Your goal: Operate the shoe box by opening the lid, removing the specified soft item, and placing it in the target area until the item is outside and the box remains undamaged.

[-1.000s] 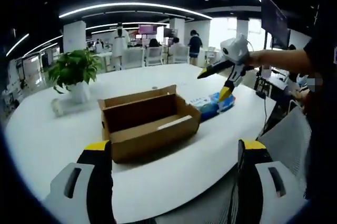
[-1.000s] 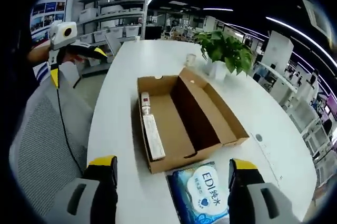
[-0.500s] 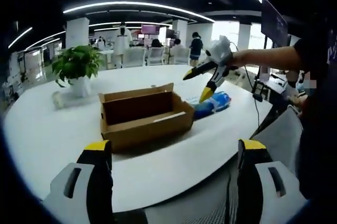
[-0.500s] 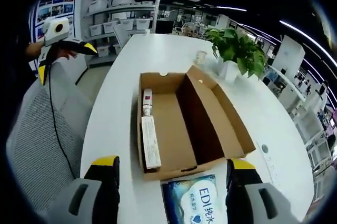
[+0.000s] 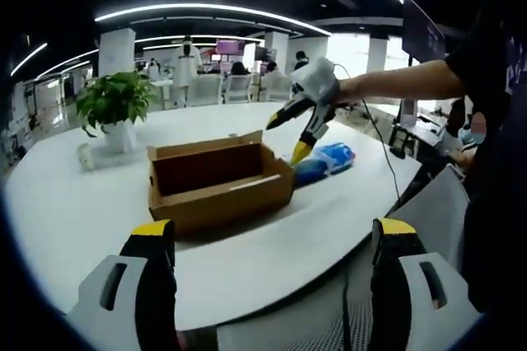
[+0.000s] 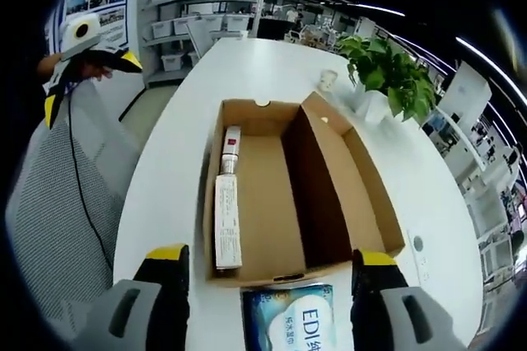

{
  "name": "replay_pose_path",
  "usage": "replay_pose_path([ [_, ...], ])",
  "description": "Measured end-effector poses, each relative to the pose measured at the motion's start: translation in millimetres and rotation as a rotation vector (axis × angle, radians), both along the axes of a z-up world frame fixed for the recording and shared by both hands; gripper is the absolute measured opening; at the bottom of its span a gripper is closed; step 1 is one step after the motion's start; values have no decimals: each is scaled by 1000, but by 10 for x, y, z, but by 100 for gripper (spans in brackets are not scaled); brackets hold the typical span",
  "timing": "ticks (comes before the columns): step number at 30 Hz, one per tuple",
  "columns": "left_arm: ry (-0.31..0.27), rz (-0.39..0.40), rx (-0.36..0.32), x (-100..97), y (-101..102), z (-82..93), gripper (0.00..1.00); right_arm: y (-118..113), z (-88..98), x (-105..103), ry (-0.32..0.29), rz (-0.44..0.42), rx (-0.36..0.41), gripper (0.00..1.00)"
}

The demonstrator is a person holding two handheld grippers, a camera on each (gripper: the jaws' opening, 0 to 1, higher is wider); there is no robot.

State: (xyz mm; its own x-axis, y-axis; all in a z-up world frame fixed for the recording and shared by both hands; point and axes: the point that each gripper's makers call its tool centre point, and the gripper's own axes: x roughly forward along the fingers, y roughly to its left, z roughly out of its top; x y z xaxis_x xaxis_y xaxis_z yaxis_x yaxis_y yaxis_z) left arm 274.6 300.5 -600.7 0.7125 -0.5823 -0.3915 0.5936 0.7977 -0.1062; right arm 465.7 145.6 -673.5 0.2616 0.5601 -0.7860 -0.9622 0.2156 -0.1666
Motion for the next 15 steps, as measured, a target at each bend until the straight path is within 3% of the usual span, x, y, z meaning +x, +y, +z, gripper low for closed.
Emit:
replay_pose_path([
  [15, -12, 36, 36, 110, 109, 160, 99, 30, -156, 102, 24, 43, -71, 76],
])
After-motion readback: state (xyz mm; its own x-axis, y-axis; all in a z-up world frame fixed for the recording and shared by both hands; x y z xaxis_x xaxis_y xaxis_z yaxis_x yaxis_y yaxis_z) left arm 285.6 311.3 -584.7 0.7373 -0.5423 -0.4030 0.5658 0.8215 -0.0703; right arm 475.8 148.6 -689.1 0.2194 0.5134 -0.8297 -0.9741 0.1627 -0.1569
